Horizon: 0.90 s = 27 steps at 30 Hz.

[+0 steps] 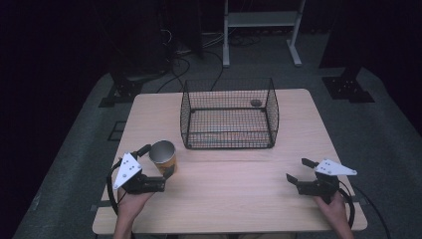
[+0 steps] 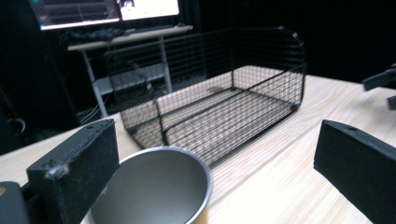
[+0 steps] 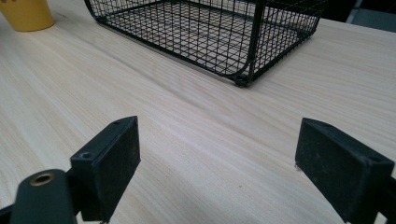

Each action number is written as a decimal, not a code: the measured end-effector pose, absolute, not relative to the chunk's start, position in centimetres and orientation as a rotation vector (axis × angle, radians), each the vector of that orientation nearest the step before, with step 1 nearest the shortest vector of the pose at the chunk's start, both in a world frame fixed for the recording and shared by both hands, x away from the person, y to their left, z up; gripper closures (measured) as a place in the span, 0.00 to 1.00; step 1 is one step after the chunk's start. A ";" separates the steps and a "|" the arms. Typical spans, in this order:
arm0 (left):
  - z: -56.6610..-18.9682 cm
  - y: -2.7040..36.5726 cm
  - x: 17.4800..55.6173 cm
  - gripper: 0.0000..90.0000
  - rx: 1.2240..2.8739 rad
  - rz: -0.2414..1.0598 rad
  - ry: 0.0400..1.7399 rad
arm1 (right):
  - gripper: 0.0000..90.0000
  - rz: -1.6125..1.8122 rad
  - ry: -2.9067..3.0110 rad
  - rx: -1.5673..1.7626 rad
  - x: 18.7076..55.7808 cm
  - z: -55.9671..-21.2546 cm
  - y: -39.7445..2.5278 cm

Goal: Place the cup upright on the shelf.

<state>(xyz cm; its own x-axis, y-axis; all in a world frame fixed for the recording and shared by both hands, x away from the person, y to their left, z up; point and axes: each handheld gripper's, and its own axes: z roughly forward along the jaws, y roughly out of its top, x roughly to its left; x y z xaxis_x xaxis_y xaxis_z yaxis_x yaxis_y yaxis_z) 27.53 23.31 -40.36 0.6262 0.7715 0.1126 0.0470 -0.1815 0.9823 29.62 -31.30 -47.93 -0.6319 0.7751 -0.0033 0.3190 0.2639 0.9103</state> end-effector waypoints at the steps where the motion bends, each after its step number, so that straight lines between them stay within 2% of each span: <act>1: -40.4 23.3 27.5 0.00 1.643 0.748 0.687 | 0.14 1.341 2.087 0.988 29.6 -47.9 -31.3; 27: -43.1 25.1 30.7 0.00 1.708 0.696 0.873 | 0.14 1.332 2.099 0.978 29.6 -47.9 -31.2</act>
<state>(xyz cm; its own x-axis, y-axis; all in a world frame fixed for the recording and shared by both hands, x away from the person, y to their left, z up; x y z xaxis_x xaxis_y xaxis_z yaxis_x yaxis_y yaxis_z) 30.74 25.11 -43.06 0.5652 0.8243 0.0329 0.2162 -0.1865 0.9584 29.63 -31.19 -47.93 -0.6382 0.7698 -0.0106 0.3183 0.2764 0.9068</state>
